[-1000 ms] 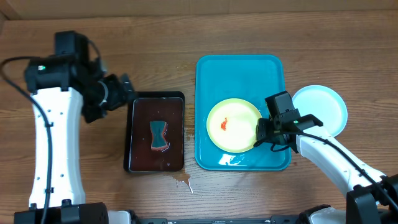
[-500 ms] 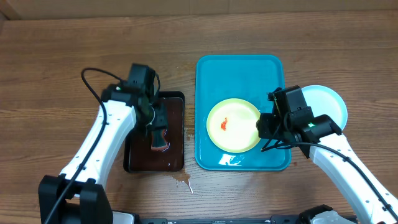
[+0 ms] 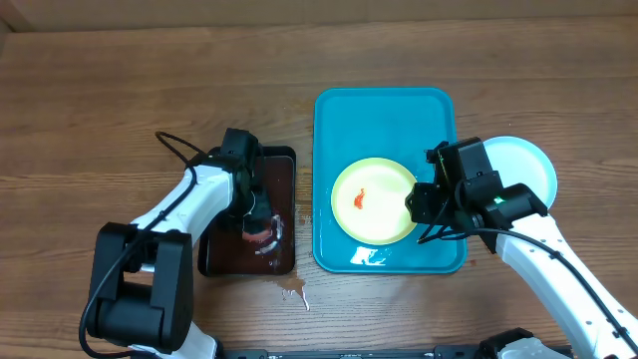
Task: Clean dirty plates on tray and stack at the side
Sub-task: 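Lower the left gripper onto the sponge in the black tray and grasp it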
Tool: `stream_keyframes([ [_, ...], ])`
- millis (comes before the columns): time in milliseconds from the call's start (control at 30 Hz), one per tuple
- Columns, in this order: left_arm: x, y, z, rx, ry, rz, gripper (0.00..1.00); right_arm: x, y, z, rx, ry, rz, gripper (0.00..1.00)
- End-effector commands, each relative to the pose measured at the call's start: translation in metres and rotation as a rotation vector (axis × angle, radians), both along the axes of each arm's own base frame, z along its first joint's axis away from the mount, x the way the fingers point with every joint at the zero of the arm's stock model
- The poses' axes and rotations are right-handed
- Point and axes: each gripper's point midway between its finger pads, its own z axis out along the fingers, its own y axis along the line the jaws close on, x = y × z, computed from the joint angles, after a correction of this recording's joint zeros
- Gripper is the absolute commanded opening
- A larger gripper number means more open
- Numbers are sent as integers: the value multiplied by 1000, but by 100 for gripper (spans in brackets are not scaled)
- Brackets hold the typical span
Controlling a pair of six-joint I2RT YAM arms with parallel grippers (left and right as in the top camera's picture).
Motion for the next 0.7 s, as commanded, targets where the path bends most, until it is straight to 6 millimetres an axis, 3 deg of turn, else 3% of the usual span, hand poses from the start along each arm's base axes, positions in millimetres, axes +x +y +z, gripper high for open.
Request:
stream_keyframes([
  [0,-8,-1,-11,4,43,4,4,6,2,11,13,-35,8,35],
  [167,1,-2,15,-3,2,1,4,13,-17,8,-87,-64,-44,35],
  [433,26,-5,90,-8,-129,-88,4,13,-55,2,-144,-17,-210,37],
  [533,33,2,108,39,-166,-87,4,11,-54,1,-130,-4,-207,39],
  [667,38,7,113,73,-186,-83,4,8,-46,1,-92,13,-184,39],
])
